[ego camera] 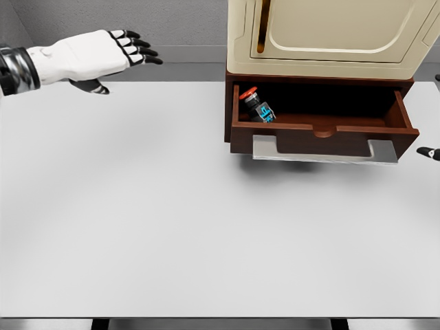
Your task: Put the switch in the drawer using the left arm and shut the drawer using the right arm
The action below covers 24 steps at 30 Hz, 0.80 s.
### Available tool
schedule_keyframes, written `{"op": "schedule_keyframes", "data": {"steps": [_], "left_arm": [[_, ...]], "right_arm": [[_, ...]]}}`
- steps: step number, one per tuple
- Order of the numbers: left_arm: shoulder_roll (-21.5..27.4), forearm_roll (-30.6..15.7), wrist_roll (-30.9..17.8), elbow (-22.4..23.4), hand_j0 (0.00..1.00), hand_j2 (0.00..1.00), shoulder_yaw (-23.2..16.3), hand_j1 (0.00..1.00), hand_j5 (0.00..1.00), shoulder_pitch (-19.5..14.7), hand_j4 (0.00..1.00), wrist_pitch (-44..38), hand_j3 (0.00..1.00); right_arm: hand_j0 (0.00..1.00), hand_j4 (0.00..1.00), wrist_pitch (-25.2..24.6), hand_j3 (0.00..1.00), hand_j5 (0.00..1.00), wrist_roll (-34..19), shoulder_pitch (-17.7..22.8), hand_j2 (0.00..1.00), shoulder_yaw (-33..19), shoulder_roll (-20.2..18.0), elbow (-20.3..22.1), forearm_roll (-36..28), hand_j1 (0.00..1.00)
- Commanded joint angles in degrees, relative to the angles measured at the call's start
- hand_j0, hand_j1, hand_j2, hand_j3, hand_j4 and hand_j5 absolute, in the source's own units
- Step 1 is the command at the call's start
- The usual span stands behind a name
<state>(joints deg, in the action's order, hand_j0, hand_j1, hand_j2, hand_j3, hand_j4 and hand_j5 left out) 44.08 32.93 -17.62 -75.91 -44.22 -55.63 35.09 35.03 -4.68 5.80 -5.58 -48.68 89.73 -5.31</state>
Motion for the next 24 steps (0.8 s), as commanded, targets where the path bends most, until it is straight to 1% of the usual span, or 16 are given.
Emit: {"op": "schedule_keyframes", "data": {"steps": [1,4,7,12,13,17,19,24], "left_arm": [[0.5,-0.3,0.0,0.0,1.00,1.00,1.0,1.00,1.00,0.0,1.00,-0.1,1.00],[0.5,-1.5,0.0,-1.0,1.00,1.00,1.2,1.00,1.00,0.1,1.00,-0.1,1.00],[0.5,-1.6,0.0,-0.9,1.00,1.00,1.3,1.00,1.00,1.0,1.00,-0.1,1.00],[0.5,-1.5,0.0,-0.6,1.00,1.00,1.2,1.00,1.00,1.1,1.00,-0.1,1.00],[0.5,-1.5,0.0,-0.6,1.00,1.00,1.2,1.00,1.00,1.1,1.00,-0.1,1.00],[0.5,-1.4,0.0,-0.5,1.00,1.00,1.3,1.00,1.00,1.4,1.00,-0.1,1.00],[0.5,-1.3,0.0,-0.3,1.00,1.00,1.3,1.00,1.00,1.4,1.00,-0.1,1.00],[0.5,-1.1,0.0,-0.2,1.00,1.00,1.3,1.00,1.00,1.6,1.00,-0.1,1.00]], "right_arm": [[1.00,1.00,0.0,1.00,1.00,0.0,0.0,1.00,0.1,0.2,-0.2,-0.1,1.00],[1.00,1.00,0.0,1.00,1.00,0.0,0.0,1.00,0.3,0.4,0.1,0.8,1.00],[1.00,1.00,0.0,1.00,1.00,0.0,-0.1,1.00,0.3,0.5,0.0,1.3,1.00],[1.00,1.00,0.0,1.00,1.00,0.0,-0.2,1.00,0.5,0.8,0.5,2.0,1.00],[1.00,1.00,0.0,1.00,1.00,0.0,-0.6,1.00,0.5,2.3,0.5,2.1,1.00],[1.00,1.00,0.0,1.00,1.00,0.0,-2.6,1.00,1.9,2.7,0.5,2.8,1.00],[1.00,1.00,0.0,1.00,1.00,-0.1,-3.1,1.00,2.3,3.4,0.4,2.9,1.00],[1.00,1.00,0.0,1.00,1.00,0.0,-3.2,1.00,2.2,3.5,0.5,3.8,1.00]]}}
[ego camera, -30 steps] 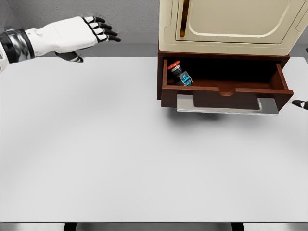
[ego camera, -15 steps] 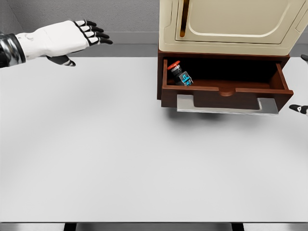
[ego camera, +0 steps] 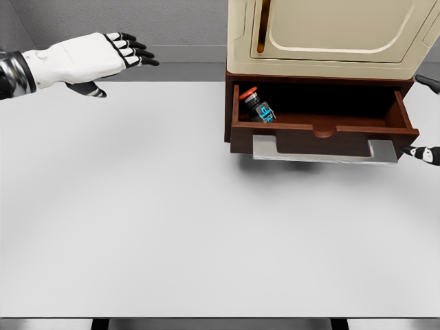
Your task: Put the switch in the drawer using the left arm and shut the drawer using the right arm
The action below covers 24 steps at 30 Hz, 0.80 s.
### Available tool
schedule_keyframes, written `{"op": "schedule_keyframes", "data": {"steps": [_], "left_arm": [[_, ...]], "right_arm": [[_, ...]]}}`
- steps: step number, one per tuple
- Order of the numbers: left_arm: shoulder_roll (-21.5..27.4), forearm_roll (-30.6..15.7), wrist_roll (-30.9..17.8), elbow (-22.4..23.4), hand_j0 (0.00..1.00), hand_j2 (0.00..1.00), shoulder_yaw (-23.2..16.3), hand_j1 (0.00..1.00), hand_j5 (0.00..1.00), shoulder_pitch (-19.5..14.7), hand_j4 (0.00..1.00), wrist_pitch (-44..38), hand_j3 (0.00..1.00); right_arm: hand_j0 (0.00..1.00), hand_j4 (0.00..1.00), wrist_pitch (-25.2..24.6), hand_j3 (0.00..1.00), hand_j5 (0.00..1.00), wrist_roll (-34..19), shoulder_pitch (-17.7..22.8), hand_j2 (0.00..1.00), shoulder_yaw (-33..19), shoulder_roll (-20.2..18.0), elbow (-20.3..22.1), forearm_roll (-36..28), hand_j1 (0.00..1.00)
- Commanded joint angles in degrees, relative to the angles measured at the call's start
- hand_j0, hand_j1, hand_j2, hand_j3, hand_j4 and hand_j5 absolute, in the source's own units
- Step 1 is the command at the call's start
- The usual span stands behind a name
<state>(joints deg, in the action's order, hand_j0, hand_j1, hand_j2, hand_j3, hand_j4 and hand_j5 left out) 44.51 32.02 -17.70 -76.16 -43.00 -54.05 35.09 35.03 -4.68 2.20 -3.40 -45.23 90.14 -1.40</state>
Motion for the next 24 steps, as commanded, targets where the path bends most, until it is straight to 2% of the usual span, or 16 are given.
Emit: {"op": "schedule_keyframes", "data": {"steps": [1,24], "left_arm": [[0.1,-0.2,0.0,0.0,1.00,1.00,0.0,1.00,1.00,-0.1,1.00,-0.1,1.00],[0.0,0.1,-0.1,0.1,1.00,1.00,0.0,1.00,1.00,0.0,1.00,-0.1,1.00]], "right_arm": [[1.00,1.00,0.0,1.00,1.00,0.1,-0.2,1.00,0.1,0.1,0.0,-0.1,1.00],[1.00,1.00,0.0,1.00,1.00,0.1,-3.7,1.00,0.3,2.8,-0.2,1.8,1.00]]}}
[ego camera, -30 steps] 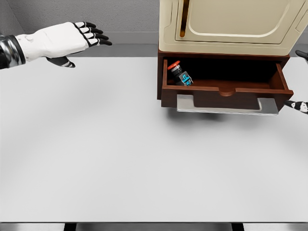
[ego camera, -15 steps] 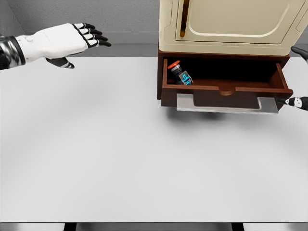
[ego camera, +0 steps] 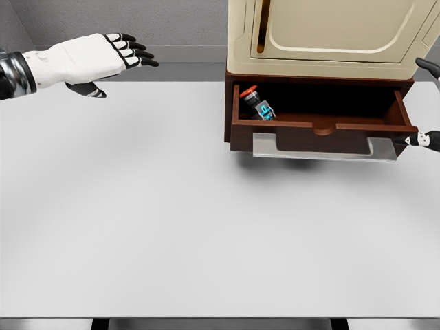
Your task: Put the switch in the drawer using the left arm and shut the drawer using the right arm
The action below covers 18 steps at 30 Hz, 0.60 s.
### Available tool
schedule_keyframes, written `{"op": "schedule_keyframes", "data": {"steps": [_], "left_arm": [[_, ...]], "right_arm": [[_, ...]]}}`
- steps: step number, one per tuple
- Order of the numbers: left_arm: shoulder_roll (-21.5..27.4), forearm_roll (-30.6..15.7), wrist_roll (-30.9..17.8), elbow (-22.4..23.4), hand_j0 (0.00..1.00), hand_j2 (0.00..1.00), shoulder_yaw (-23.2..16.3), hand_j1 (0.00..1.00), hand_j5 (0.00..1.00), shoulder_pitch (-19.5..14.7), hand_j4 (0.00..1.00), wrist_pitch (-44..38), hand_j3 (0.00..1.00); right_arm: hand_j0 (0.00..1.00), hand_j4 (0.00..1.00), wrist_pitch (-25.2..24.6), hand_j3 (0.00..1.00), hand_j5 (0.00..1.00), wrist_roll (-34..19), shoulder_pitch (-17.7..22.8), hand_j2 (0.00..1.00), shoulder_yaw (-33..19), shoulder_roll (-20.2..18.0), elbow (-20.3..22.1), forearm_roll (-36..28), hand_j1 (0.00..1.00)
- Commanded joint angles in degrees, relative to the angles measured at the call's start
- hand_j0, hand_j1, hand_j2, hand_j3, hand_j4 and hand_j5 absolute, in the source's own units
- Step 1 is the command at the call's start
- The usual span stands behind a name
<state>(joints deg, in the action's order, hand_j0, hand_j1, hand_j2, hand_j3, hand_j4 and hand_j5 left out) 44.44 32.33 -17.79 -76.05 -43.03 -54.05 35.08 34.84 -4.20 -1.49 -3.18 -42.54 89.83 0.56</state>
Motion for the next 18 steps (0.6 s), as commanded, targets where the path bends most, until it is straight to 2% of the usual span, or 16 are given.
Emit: {"op": "schedule_keyframes", "data": {"steps": [1,3,5,9,13,14,16,18], "left_arm": [[0.0,-0.2,0.0,0.0,1.00,1.00,0.1,1.00,1.00,0.0,1.00,-0.1,1.00],[0.0,-0.3,0.0,0.0,1.00,1.00,0.1,1.00,1.00,0.0,1.00,-0.1,1.00],[0.0,-0.3,0.0,0.0,1.00,1.00,0.1,1.00,1.00,0.0,1.00,-0.1,1.00],[0.0,-0.3,0.0,0.0,1.00,1.00,0.1,1.00,1.00,0.0,1.00,-0.1,1.00],[0.0,-0.2,0.0,0.0,1.00,1.00,0.1,1.00,1.00,0.0,1.00,-0.1,1.00],[0.0,-0.2,0.0,0.0,1.00,1.00,0.1,1.00,1.00,0.0,1.00,-0.1,1.00],[0.0,-0.2,0.0,0.0,1.00,1.00,0.1,1.00,1.00,0.0,1.00,-0.1,1.00],[0.0,-0.2,0.0,0.0,1.00,1.00,0.1,1.00,1.00,0.0,1.00,-0.1,1.00]], "right_arm": [[1.00,1.00,0.2,1.00,1.00,-0.4,0.1,1.00,0.1,0.1,0.2,-0.1,1.00],[1.00,1.00,0.2,1.00,1.00,-0.5,0.5,1.00,0.1,0.1,0.8,0.8,1.00],[1.00,1.00,0.2,1.00,1.00,-0.5,1.0,1.00,0.0,-0.2,5.0,1.0,1.00],[1.00,1.00,0.2,1.00,1.00,0.1,2.6,1.00,-0.1,-0.6,9.0,-0.4,1.00],[1.00,1.00,0.2,1.00,1.00,0.2,3.4,1.00,-0.6,-1.1,10.5,-0.7,1.00],[1.00,1.00,0.2,1.00,1.00,-0.1,3.9,1.00,-0.7,-2.6,10.5,-1.3,1.00],[1.00,1.00,0.2,1.00,1.00,-0.6,4.0,1.00,-1.1,-3.1,11.2,-1.6,1.00],[1.00,1.00,0.2,1.00,1.00,-0.7,5.0,1.00,-6.5,-3.4,11.2,-1.3,1.00]]}}
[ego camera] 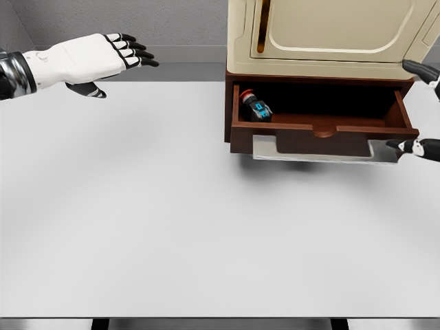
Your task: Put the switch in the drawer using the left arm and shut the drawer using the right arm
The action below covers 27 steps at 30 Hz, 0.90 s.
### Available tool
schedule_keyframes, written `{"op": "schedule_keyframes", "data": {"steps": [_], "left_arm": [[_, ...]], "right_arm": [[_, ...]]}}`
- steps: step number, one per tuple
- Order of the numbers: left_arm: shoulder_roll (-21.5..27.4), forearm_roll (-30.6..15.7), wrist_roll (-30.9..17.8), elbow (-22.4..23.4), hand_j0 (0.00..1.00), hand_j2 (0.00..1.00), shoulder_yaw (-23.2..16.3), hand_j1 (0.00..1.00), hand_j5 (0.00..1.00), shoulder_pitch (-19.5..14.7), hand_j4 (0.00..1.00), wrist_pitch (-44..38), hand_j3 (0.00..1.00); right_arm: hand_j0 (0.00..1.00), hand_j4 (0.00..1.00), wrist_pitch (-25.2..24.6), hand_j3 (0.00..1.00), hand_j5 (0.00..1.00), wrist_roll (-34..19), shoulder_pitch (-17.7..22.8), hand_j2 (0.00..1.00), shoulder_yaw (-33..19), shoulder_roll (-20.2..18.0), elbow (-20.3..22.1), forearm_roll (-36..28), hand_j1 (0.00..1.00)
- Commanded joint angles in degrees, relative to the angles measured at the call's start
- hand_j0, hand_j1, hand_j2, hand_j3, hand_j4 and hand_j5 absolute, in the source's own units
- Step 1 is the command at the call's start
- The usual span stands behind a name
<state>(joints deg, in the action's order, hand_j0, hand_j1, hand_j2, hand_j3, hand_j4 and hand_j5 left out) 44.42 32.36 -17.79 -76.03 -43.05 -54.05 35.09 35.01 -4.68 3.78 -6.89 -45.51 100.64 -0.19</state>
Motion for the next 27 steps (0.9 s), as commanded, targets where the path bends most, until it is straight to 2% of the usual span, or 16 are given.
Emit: {"op": "schedule_keyframes", "data": {"steps": [1,2,3,5,6,8,11,17,27], "left_arm": [[0.0,-0.3,0.0,0.0,1.00,1.00,0.1,1.00,1.00,0.0,1.00,-0.1,1.00],[0.0,-0.3,0.0,0.0,1.00,1.00,0.1,1.00,1.00,0.0,1.00,-0.1,1.00],[0.0,-0.3,0.0,0.0,1.00,1.00,0.1,1.00,1.00,0.0,1.00,-0.1,1.00],[0.0,-0.3,0.0,0.0,1.00,1.00,0.0,1.00,1.00,0.0,1.00,-0.1,1.00],[0.0,-0.3,0.0,0.0,1.00,1.00,0.0,1.00,1.00,0.0,1.00,-0.1,1.00],[0.0,-0.4,0.0,0.0,1.00,1.00,0.1,1.00,1.00,0.0,1.00,-0.1,1.00],[0.1,-0.4,0.0,0.0,1.00,1.00,0.1,1.00,1.00,0.1,1.00,-0.1,1.00],[0.1,-0.4,0.0,0.4,1.00,1.00,0.0,1.00,1.00,0.0,1.00,-0.1,1.00],[0.1,-0.5,0.0,0.6,1.00,1.00,-0.1,1.00,1.00,0.1,1.00,-0.1,1.00]], "right_arm": [[0.94,0.94,0.0,0.94,0.94,-0.2,0.1,0.94,-5.1,-2.6,0.4,-0.9,0.94],[0.78,0.78,0.0,0.78,0.78,-0.2,0.1,0.78,-6.1,-5.1,0.4,-0.9,0.78],[0.70,0.70,0.0,0.70,0.70,-0.2,0.1,0.70,-6.2,-7.4,0.5,-0.9,0.70],[0.64,0.64,0.0,0.64,0.64,-0.1,0.1,0.64,-5.7,-13.8,0.6,-1.1,0.64],[0.64,0.64,0.0,0.64,0.64,0.0,0.2,0.64,-5.5,-15.0,0.6,-1.3,0.64],[0.64,0.64,0.0,0.64,0.64,-0.2,0.0,0.64,0.0,-15.2,0.8,-0.9,0.64],[0.64,0.64,0.0,0.64,0.64,-0.2,0.2,0.64,4.3,-16.6,0.9,-0.7,0.64],[0.60,0.60,0.0,0.60,0.60,-0.2,2.2,0.60,5.3,-19.1,0.9,-0.7,0.60],[0.53,0.53,0.0,0.53,0.53,0.1,3.4,0.53,5.1,-19.9,0.8,-0.9,0.53]]}}
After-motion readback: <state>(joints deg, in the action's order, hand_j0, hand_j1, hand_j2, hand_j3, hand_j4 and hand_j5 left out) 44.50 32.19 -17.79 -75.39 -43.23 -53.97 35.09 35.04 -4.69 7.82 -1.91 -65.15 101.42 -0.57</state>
